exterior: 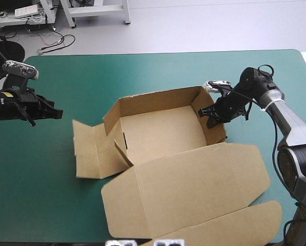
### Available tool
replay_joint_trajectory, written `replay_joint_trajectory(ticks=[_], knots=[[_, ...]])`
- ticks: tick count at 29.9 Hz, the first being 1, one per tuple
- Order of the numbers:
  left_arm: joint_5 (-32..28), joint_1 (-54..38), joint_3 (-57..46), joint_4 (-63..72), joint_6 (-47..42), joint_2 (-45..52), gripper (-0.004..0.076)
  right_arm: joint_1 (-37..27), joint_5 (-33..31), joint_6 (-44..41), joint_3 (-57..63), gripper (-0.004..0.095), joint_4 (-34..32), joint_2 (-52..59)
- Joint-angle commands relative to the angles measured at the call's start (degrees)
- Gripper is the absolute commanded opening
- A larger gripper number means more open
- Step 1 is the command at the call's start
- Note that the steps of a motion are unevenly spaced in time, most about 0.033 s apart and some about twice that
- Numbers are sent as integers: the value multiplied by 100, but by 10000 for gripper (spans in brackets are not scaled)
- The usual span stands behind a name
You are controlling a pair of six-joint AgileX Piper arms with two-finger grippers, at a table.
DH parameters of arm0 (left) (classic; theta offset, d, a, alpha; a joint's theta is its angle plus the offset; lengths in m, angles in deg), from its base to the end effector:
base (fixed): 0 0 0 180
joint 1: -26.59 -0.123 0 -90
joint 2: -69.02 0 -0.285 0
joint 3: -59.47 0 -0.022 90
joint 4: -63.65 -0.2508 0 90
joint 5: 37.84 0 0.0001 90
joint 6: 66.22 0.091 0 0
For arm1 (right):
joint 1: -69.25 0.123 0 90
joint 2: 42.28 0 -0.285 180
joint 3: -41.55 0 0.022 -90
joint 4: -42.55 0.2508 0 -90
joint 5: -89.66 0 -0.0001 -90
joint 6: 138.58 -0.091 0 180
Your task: Fold the box
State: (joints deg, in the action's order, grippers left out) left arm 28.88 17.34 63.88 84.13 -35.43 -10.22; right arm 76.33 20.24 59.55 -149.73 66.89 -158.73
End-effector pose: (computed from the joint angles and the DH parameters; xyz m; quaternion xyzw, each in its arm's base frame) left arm 0.2398 0.0094 0.4236 0.1613 0.9152 -0.0557 0.3652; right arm 0.3780 0.0823 0.2505 -0.1499 0.9670 0.1953 0.0652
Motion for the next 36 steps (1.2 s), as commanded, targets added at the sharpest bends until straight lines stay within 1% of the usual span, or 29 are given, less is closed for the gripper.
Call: replay_joint_trajectory(ticks=[1, 8, 14, 17, 20, 23, 26, 28, 29, 32, 34, 36], knots=[[-263, 0, 166, 182, -111, 109, -10, -221, -224, 318, -151, -20, 686, 622], [-472, 0, 166, -90, -321, 109, -10, -1113, -232, 566, -151, -20, 885, 1771], [-865, 0, 166, -1026, -906, 60, -10, -1904, -232, 783, -151, -20, 1161, 2648], [-1093, 0, 92, -1480, -1332, -80, -10, -2048, -232, 864, -151, -20, 1313, 2913], [-1212, 0, -79, -1333, -1406, -295, -10, -2048, -232, 898, -151, -20, 1535, 3028], [-1435, 0, -331, -631, -1169, -552, -10, -2048, -232, 963, -151, -20, 1715, 3068], [-1456, 0, -501, 700, -274, -783, -10, -2048, -232, 958, -151, -20, 1729, 3068], [-1324, 10, -608, 1967, 539, -933, -10, -2048, -232, 982, -151, -20, 1729, 3068], [-1221, 10, -633, 2456, 822, -993, -10, -2048, -232, 994, -151, -20, 1745, 3068], [-572, 36, -672, 4007, 1710, -1231, -10, -2048, -232, 1046, -151, -20, 1869, 3068], [-140, 118, -672, 4738, 2011, -1367, -10, -2038, -232, 1069, -151, -20, 1919, 3068], [169, 242, -672, 5163, 2219, -1435, -10, -2025, -232, 1083, -151, -20, 1919, 3068]])
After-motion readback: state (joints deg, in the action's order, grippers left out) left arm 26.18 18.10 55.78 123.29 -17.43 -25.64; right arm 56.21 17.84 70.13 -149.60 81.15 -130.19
